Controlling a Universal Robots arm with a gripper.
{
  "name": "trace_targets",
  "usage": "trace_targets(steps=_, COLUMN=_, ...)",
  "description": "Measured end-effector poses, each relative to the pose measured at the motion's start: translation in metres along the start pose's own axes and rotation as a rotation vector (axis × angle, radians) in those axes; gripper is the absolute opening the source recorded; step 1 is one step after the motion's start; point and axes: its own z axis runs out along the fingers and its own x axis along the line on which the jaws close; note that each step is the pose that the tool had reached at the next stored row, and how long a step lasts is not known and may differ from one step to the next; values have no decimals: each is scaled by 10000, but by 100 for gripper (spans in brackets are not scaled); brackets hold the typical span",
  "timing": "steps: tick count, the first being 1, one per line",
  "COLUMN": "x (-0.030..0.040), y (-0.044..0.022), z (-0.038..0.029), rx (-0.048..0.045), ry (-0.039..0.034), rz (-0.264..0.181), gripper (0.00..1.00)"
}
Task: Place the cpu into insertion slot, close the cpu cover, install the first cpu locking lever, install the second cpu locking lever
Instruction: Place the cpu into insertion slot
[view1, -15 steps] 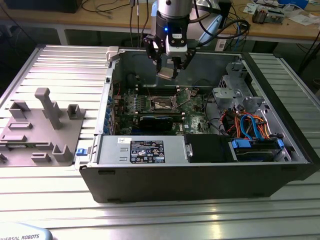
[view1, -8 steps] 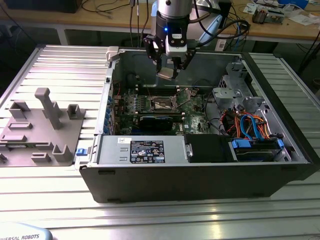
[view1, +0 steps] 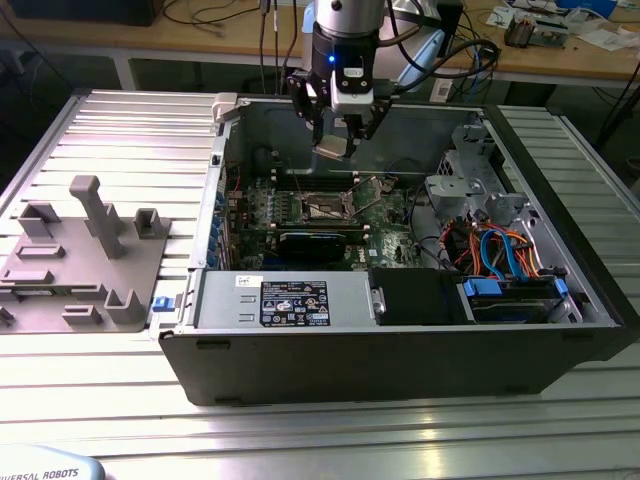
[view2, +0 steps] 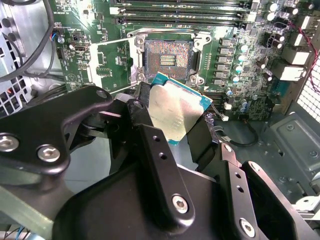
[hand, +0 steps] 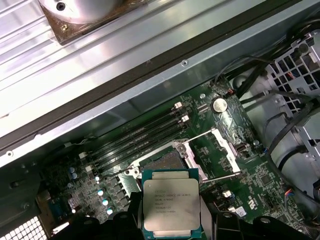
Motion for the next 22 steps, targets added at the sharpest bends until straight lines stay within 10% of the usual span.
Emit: trace_targets(steps=22, x=0, y=-1, z=7, rx=1, ry=-15, rz=184, gripper=54)
